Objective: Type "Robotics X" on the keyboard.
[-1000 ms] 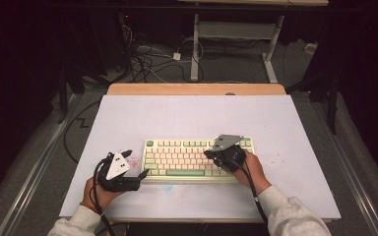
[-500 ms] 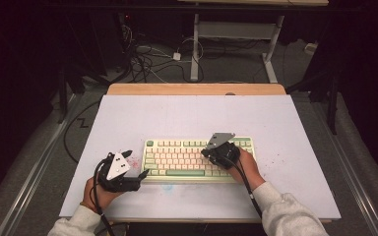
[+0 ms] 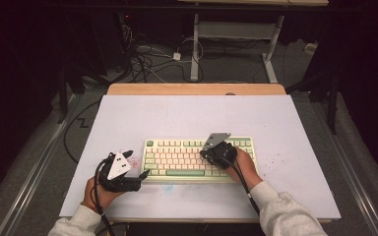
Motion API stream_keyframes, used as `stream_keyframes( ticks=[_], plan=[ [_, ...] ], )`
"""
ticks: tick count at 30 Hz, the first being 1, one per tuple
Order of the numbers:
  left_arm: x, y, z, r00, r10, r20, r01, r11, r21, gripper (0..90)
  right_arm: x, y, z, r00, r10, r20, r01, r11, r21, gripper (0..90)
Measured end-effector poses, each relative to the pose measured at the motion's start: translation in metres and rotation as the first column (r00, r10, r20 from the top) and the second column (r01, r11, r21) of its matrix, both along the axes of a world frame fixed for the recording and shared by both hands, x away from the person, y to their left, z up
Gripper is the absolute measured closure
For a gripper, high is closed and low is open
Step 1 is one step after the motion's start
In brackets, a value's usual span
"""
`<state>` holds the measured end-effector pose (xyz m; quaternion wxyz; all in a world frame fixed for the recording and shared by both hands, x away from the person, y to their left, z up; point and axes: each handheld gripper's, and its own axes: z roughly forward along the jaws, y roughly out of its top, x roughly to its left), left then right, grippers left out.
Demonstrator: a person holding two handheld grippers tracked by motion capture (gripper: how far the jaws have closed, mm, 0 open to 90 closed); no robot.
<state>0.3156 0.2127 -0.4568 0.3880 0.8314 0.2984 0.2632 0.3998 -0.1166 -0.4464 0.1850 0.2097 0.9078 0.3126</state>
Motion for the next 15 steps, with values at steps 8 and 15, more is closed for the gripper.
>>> stream_keyframes(
  ticks=[8, 15],
  plan=[
    [0.0, 0.0, 0.0, 1.0, -0.001, -0.002, 0.001, 1.0, 0.001, 15.7, -0.004, -0.008, 0.01, 0.9997, -0.012, 0.022, 0.011, 0.998, 0.064, 90.0],
    [-0.001, -0.001, 0.0, 1.0, -0.002, -0.001, 0.002, 1.0, 0.002, 15.7, -0.015, -0.017, 0.022, 0.9978, -0.011, 0.065, 0.002, 0.991, 0.137, 90.0]
  ],
)
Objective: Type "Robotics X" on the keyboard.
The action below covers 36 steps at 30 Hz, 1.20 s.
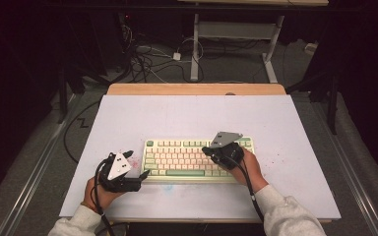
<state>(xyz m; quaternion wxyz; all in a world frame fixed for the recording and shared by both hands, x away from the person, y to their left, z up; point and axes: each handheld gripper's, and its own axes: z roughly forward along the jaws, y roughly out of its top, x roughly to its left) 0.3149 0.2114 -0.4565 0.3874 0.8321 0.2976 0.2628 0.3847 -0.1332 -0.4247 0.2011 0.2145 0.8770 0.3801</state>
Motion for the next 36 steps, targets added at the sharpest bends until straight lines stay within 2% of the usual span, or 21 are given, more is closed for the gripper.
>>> stream_keyframes(
  ticks=[4, 10, 24, 32, 36],
  plan=[
    [0.0, -0.001, 0.0, 1.0, -0.003, -0.001, 0.003, 1.0, 0.005, 15.7, -0.006, -0.008, 0.006, 0.9997, -0.008, 0.021, 0.007, 0.999, 0.047, 90.0],
    [0.0, -0.002, 0.0, 1.0, -0.008, -0.001, 0.008, 0.9999, 0.007, 15.7, -0.012, -0.016, 0.012, 0.999, -0.011, 0.043, 0.007, 0.997, 0.076, 90.0],
    [-0.001, -0.003, 0.001, 0.9999, -0.016, 0.002, 0.016, 0.9998, 0.012, 15.9, -0.019, -0.021, 0.018, 0.998, -0.006, 0.062, 0.001, 0.996, 0.093, 90.0],
    [-0.002, -0.004, 0.004, 0.9998, -0.015, 0.01, 0.015, 0.9999, -0.007, 16.2, -0.024, -0.024, 0.021, 0.9973, -0.001, 0.073, -0.007, 0.994, 0.106, 90.0],
    [-0.002, -0.003, 0.006, 0.9997, -0.022, 0.006, 0.022, 0.9995, -0.021, 20.6, -0.027, -0.025, 0.021, 0.9969, 0.002, 0.078, -0.011, 0.994, 0.108, 90.0]
  ],
)
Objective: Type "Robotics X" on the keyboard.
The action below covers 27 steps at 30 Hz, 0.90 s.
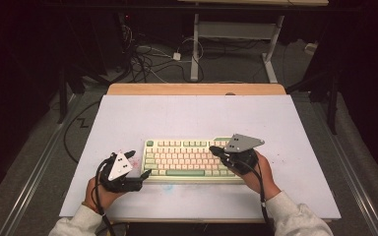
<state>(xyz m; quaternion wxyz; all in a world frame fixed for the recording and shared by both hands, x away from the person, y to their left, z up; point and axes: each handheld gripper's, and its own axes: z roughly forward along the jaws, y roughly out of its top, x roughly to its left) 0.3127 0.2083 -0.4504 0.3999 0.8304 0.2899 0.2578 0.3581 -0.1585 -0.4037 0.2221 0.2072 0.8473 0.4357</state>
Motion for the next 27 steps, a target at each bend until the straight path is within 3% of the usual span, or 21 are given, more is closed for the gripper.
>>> stream_keyframes(
  ticks=[3, 8, 9, 11, 17, 20, 27],
  plan=[
    [0.0, -0.001, 0.003, 0.9999, -0.008, 0.008, 0.009, 0.9998, -0.016, 33.1, -0.003, -0.002, 0.0, 1.0, 0.0, 0.0, 0.0, 1.0, 0.004, 90.0],
    [0.0, -0.004, 0.007, 0.9989, -0.047, -0.002, 0.047, 0.9986, -0.025, 62.9, -0.007, -0.008, 0.001, 0.9998, 0.009, 0.016, -0.009, 1.0, 0.018, 90.0],
    [0.0, -0.005, 0.008, 0.9985, -0.053, -0.016, 0.053, 0.9982, -0.03, 67.4, -0.008, -0.009, 0.001, 0.9997, 0.011, 0.02, -0.011, 1.0, 0.024, 88.0],
    [0.001, -0.006, 0.009, 0.9976, -0.066, -0.023, 0.065, 0.9974, -0.032, 76.6, -0.01, -0.012, 0.001, 0.9991, 0.025, 0.034, -0.026, 0.999, 0.032, 75.0],
    [0.003, -0.012, 0.01, 0.9961, -0.079, -0.04, 0.078, 0.9962, -0.039, 86.4, -0.017, -0.021, 0.001, 0.9962, -0.01, 0.087, 0.003, 0.997, 0.071, 40.7],
    [0.005, -0.017, 0.011, 0.9946, -0.092, -0.048, 0.091, 0.9951, -0.039, 87.2, -0.02, -0.024, 0.0, 0.9952, -0.019, 0.096, 0.012, 0.997, 0.077, 31.4],
    [0.01, -0.033, 0.013, 0.9863, -0.144, -0.081, 0.141, 0.9894, -0.034, 87.7, -0.026, -0.034, -0.004, 0.9922, -0.058, 0.111, 0.046, 0.994, 0.104, 21.6]
  ],
)
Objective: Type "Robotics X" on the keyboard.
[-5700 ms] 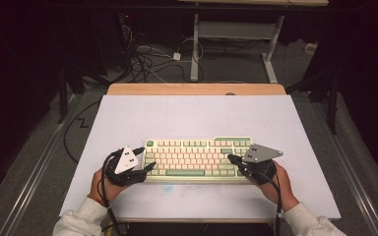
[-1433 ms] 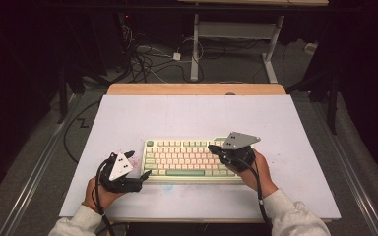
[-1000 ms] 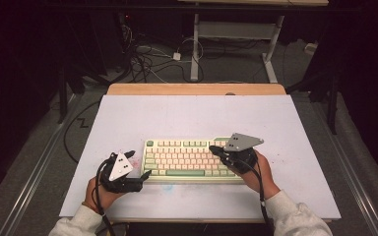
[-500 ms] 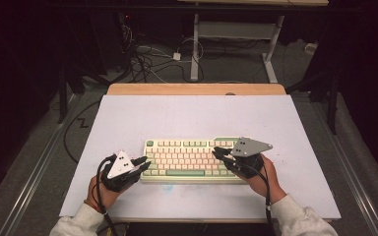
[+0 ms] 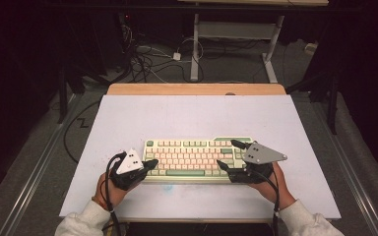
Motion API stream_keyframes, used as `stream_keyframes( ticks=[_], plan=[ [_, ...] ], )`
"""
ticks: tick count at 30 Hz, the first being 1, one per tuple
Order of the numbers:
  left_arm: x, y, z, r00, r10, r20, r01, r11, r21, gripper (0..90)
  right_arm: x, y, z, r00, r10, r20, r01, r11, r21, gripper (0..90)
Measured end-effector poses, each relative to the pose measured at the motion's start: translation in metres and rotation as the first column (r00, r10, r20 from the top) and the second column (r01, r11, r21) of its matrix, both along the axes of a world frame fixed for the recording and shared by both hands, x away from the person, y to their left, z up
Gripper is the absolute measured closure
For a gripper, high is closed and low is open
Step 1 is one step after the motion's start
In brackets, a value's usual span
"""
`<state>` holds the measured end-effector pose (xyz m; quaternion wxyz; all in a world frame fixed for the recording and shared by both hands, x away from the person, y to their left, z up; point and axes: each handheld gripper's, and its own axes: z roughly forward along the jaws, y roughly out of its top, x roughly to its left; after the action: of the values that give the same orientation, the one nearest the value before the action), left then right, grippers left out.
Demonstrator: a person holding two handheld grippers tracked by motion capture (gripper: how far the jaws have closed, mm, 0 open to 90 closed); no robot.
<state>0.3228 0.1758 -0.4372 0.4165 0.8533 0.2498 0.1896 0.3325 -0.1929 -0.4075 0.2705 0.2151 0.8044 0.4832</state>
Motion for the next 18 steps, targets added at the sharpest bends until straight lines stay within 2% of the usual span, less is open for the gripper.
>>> stream_keyframes(
  ticks=[4, 8, 18],
  plan=[
    [0.005, -0.013, 0.002, 0.9993, -0.035, -0.014, 0.036, 0.9994, 0.005, 87.7, -0.002, -0.005, -0.003, 0.9999, -0.014, 0.003, 0.014, 1.0, 0.008, 18.9],
    [0.009, -0.025, 0.001, 0.9977, -0.062, -0.028, 0.062, 0.998, 0.013, 87.7, -0.005, -0.01, -0.005, 0.9998, -0.017, 0.005, 0.017, 1.0, 0.015, 20.3],
    [0.017, -0.043, 0.0, 0.9928, -0.104, -0.059, 0.105, 0.9942, 0.022, 87.7, -0.009, -0.017, -0.01, 0.9994, -0.032, -0.015, 0.032, 0.999, -0.001, 20.4]
  ],
)
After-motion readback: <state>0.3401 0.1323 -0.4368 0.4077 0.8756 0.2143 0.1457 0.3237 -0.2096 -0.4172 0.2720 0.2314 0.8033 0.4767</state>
